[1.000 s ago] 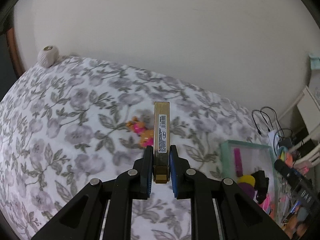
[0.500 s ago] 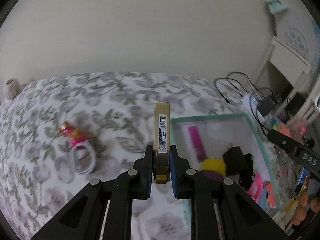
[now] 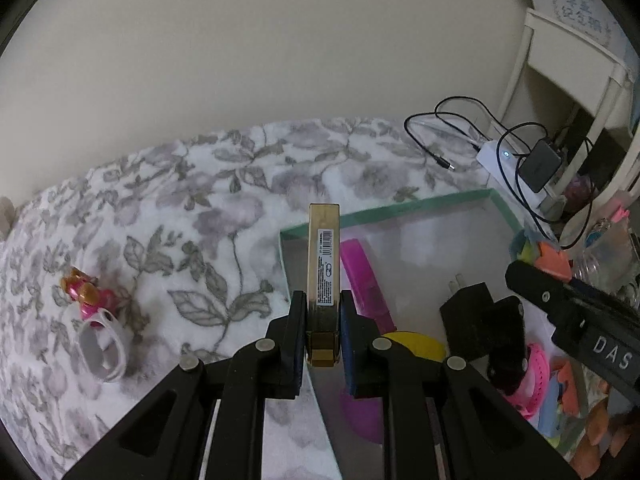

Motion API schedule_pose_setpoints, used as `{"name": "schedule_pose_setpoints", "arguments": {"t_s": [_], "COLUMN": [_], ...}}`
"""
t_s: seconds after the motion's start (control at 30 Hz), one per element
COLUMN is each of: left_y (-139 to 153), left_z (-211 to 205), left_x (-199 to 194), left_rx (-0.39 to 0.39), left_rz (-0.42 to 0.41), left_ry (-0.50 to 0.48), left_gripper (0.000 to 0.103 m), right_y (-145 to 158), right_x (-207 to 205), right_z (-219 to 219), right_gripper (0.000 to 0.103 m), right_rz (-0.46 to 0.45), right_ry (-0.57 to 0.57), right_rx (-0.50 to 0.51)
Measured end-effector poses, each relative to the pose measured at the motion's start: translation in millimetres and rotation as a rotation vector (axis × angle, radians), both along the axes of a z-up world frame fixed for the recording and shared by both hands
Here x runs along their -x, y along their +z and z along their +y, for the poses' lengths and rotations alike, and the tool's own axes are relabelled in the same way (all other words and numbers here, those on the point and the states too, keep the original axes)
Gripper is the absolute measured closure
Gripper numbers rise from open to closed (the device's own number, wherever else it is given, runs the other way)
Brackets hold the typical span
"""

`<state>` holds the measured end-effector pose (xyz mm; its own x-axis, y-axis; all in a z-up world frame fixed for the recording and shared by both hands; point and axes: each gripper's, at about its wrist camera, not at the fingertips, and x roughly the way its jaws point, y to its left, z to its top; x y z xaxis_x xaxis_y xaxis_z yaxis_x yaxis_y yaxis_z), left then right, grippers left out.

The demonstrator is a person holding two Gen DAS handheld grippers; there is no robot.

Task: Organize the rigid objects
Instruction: 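Carry harmonica with left gripper to the teal box while right gripper carries the orange toy there, then open both grippers to release the harmonica and orange toy inside the box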

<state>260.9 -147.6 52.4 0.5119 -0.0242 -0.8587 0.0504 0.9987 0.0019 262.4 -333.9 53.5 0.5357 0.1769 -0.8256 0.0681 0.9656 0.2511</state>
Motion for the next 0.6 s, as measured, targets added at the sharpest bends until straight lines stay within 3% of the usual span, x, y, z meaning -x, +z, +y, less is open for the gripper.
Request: {"name": "schedule_pose_setpoints", "arguments": {"t_s": [0.33, 0.6], "left_y": [-19.3, -16.9], "left_z": [-17.4, -16.2], "left_x": [-1.9, 0.7], "left_rx": [-0.008, -0.003], "left_rz": [0.043, 0.048], "left_ry": [-0.030, -0.018], "left_gripper": [0.086, 0.086], "right_y": [-12.3, -9.2], "right_x": [-1.2, -1.1], "right_z": [-1.7, 1.0], "right_gripper": [0.030, 0.030], "right_rz": [0.037, 0.047], "right_ry": [-0.008, 0.011], "right_rx": [0.008, -0.006]}}
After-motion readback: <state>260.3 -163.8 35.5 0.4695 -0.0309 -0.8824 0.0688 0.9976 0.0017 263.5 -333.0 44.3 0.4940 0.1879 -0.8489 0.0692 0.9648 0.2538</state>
